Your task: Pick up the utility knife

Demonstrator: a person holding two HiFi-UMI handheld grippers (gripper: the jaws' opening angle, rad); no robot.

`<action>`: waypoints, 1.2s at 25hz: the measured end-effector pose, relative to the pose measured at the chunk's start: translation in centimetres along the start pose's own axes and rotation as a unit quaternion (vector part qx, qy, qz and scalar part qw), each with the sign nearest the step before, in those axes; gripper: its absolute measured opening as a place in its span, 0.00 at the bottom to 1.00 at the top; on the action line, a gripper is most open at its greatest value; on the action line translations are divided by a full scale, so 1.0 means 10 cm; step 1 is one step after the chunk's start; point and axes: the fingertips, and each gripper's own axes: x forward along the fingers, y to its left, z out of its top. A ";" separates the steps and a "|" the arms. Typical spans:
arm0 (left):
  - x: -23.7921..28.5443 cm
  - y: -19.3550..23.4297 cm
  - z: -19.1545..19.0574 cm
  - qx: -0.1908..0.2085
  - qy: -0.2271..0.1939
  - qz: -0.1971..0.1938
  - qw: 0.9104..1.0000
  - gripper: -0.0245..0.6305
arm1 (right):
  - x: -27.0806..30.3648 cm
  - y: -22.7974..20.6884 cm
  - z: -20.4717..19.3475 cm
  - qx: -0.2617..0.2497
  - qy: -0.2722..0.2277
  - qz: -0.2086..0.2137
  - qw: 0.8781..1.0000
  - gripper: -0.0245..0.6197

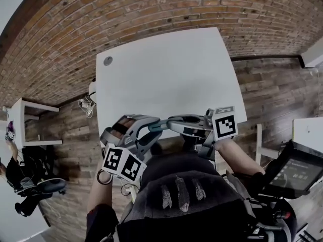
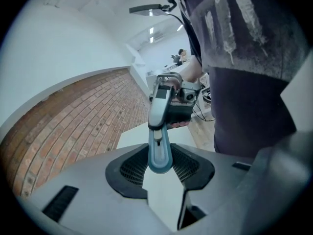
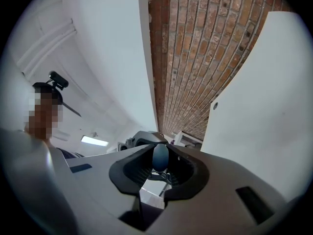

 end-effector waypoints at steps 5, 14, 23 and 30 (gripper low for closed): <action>0.19 0.06 0.07 -0.035 0.020 0.020 0.999 0.25 | -0.16 -0.05 0.10 0.006 -0.004 0.010 1.000 0.15; -0.01 0.57 0.06 -0.232 -0.069 0.130 0.962 0.29 | -0.63 -0.09 0.70 -0.032 -0.147 -0.023 0.988 0.14; 0.08 0.75 -0.08 -0.384 -0.200 0.057 0.900 0.03 | -0.74 -0.18 0.99 -0.056 -0.186 -0.085 0.977 0.14; 0.15 0.96 -0.28 -0.412 -0.250 0.012 0.876 0.03 | -0.61 -0.13 1.03 -0.070 -0.193 -0.136 0.969 0.14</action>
